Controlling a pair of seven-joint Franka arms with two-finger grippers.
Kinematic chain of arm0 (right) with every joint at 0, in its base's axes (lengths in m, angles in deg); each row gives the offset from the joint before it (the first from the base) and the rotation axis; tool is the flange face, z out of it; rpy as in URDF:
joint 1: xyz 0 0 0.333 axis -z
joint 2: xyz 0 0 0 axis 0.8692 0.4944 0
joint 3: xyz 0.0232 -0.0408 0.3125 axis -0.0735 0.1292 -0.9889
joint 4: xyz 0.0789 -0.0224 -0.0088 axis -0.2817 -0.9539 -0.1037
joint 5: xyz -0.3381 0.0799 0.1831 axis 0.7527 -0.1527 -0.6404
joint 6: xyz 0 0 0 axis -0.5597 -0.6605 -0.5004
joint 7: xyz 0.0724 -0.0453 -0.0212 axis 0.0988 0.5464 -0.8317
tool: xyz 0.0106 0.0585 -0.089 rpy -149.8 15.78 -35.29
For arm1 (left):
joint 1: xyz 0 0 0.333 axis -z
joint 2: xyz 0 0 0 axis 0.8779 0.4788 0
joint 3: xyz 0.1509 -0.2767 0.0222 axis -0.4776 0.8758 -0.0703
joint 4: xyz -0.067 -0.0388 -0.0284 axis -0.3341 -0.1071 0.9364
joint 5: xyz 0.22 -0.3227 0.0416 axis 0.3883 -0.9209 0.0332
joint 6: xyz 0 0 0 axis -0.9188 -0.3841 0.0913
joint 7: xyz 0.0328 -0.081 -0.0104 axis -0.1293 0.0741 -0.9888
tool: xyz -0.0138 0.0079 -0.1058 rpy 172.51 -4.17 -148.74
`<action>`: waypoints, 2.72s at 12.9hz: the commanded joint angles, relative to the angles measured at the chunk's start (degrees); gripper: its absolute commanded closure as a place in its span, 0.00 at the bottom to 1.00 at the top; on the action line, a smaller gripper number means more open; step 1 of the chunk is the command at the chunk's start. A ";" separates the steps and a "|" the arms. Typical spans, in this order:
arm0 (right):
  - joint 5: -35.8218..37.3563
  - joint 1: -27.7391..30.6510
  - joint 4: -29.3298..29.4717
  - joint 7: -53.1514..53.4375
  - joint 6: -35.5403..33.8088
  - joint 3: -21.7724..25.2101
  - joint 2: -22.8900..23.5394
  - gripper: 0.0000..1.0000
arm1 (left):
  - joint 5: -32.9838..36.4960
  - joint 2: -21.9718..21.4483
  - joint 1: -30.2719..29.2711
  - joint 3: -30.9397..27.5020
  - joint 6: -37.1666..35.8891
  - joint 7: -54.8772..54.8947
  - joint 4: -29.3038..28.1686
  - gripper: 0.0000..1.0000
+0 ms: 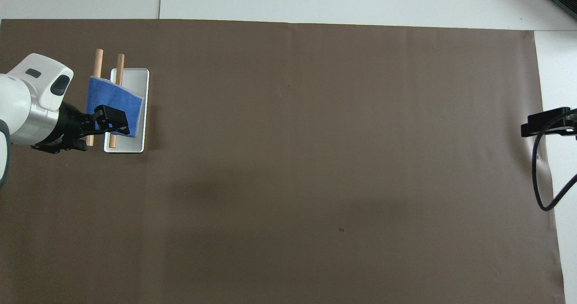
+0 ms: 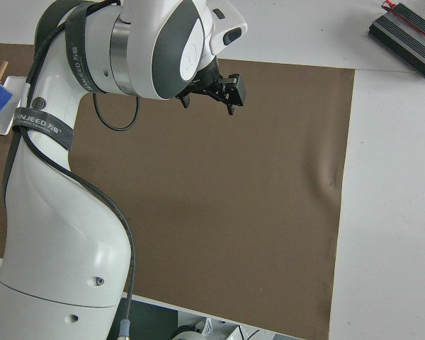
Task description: Right arm passes towel to left arm to hang
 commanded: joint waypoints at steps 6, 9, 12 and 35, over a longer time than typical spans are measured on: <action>0.05 0.77 0.71 0.04 -1.90 -0.38 0.31 0.00 | 7.00 -0.96 -0.13 -0.68 -6.16 14.53 4.23 0.00; 0.05 0.15 0.70 1.96 -2.08 -0.38 0.22 0.00 | 7.26 1.94 -0.21 -0.67 -13.80 17.33 13.99 0.00; 0.05 0.76 0.70 1.98 -1.90 -0.38 0.31 0.00 | 7.35 2.92 -0.39 -1.03 -19.52 17.69 19.89 0.00; 0.05 0.07 -4.31 4.26 0.47 -0.47 -2.68 0.00 | 7.00 -0.07 -2.06 -1.20 -18.31 22.44 16.57 0.00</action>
